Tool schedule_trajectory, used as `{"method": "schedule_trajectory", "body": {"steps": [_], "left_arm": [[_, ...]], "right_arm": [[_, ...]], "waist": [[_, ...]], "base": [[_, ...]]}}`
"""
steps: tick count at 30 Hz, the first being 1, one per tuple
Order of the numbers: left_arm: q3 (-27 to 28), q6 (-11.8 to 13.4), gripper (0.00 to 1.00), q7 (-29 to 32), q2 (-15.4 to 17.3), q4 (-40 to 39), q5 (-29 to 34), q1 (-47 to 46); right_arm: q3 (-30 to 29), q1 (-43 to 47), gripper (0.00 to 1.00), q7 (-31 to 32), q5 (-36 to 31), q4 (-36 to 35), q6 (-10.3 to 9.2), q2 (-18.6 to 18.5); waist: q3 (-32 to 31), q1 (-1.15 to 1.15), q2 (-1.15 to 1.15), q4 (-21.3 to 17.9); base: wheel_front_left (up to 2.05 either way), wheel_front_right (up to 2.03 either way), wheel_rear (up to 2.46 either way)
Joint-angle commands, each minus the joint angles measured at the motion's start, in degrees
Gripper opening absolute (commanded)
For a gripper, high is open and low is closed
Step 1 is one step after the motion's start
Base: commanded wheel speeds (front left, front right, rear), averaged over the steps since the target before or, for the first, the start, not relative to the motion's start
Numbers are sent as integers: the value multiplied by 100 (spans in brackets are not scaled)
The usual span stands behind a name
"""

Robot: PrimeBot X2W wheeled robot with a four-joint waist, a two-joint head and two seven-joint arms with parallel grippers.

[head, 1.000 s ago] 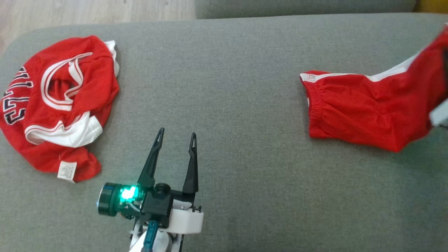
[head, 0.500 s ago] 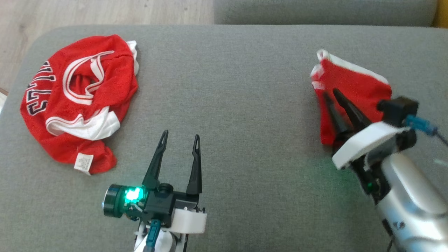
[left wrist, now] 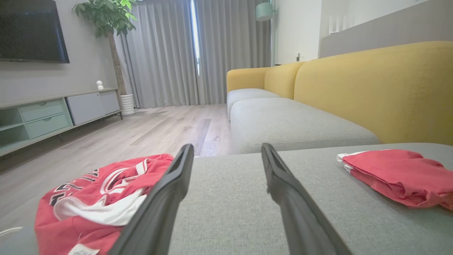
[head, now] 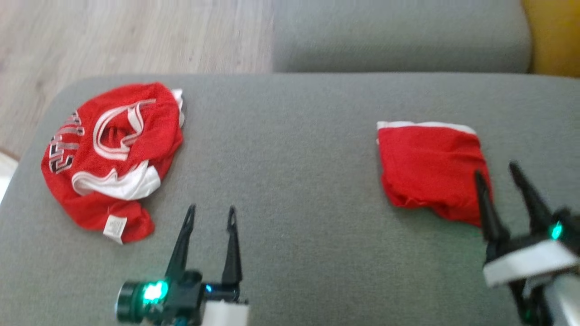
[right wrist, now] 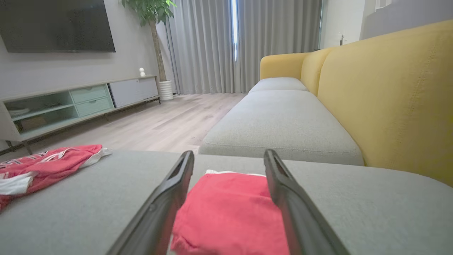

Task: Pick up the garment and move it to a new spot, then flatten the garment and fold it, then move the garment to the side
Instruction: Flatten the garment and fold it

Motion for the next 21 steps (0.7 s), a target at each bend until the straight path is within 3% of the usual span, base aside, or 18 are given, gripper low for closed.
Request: {"method": "schedule_trajectory", "body": {"steps": [1, 6, 11, 21], "left_arm": [[285, -4, 100, -29, 34, -279, -29, 54], [505, -59, 100, -29, 64, -560, -66, 700], [660, -225, 100, -29, 68, -639, -33, 1143], [1051, -371, 100, -29, 24, -628, 79, 1140]], "right_arm": [[-9, 215, 100, -67, -259, -337, 37, 32], [-332, 1010, 100, -77, -655, -874, 37, 484], [-437, 1559, 100, -79, -853, -968, 37, 825], [-495, 1742, 100, -79, -917, -927, 37, 997]], "waist": [[-213, 1, 0, -112], [-452, 1, 0, -200], [-629, 1, 0, -185], [-713, 1, 0, -182]], "base": [[0, 0, 0], [0, 0, 0], [0, 0, 0], [0, 0, 0]]}}
